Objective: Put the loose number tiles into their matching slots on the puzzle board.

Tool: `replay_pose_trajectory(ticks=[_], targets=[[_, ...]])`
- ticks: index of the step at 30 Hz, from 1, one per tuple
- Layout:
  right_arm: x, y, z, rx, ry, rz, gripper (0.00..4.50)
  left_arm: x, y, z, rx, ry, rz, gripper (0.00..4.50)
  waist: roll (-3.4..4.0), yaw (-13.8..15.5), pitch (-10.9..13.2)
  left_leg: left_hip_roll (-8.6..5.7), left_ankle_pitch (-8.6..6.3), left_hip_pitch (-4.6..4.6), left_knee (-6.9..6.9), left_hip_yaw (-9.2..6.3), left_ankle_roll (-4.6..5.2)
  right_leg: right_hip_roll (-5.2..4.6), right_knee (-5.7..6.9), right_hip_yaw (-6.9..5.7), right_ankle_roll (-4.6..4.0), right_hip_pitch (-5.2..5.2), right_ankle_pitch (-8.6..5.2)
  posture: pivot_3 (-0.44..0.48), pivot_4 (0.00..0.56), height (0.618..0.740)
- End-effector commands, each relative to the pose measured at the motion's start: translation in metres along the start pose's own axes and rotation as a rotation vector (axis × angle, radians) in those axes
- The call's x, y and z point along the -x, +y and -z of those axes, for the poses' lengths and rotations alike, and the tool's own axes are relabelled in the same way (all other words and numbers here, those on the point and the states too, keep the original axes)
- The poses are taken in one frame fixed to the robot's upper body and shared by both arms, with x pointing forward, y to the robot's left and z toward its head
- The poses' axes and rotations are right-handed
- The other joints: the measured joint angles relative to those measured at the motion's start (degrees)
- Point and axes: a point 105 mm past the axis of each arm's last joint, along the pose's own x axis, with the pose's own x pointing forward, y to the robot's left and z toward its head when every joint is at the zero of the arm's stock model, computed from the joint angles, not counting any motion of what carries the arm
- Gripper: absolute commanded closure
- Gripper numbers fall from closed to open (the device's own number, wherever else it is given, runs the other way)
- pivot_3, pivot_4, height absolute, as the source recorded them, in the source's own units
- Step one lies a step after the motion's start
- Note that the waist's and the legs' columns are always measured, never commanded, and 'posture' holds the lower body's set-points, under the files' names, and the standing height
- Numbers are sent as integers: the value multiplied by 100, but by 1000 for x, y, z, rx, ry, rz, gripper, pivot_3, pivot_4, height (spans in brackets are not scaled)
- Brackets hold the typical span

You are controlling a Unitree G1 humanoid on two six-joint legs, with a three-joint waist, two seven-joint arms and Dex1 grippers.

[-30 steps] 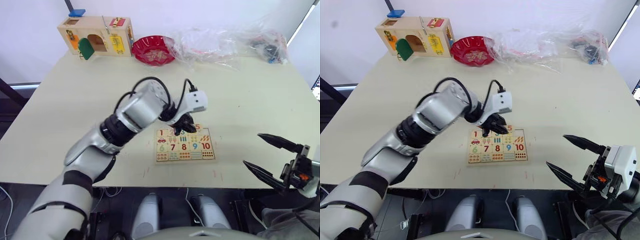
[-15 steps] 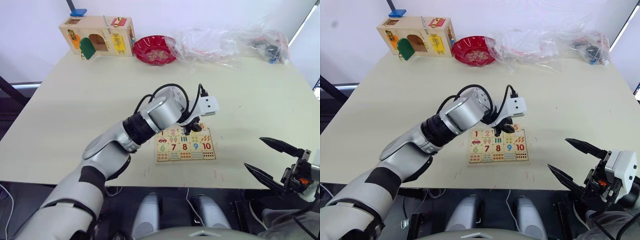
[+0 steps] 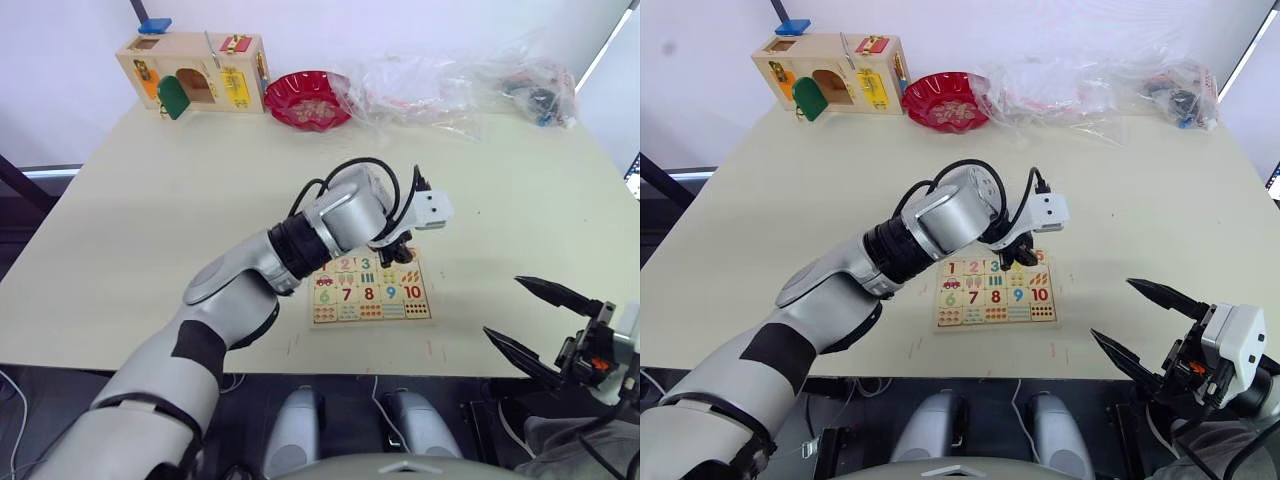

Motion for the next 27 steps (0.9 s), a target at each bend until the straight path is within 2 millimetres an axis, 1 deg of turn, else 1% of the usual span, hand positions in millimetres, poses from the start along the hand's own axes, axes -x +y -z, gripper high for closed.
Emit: replay_pose_trajectory(ticks=[1, 10, 21, 27], targets=[[-2, 4, -9, 45, -25, -9, 0, 4, -1, -9, -36, 2, -14, 3514, 0, 1, 0, -1, 0, 0, 0, 0, 0, -1, 0, 0, 0, 0, 0, 0, 150, 740], [1, 7, -6, 32, -16, -1, 0, -4, 2, -6, -47, 21, -35, 3514, 1, 1, 0, -4, 0, -1, 0, -2, 0, -3, 0, 0, 1, 0, -1, 0, 150, 740], [11, 8, -2, 16, 3, 28, 0, -8, 3, -6, -62, 22, -45, 3514, 1, 1, 1, -5, 0, -2, 0, -3, 0, -4, -1, -1, 2, 0, -1, 0, 150, 740], [19, 5, -1, 10, 14, 49, 0, -10, 3, -6, -70, 23, -45, 3514, 1, 1, 1, -5, 0, -2, 0, -3, 0, -5, -1, -1, 2, 0, -2, 0, 150, 740]])
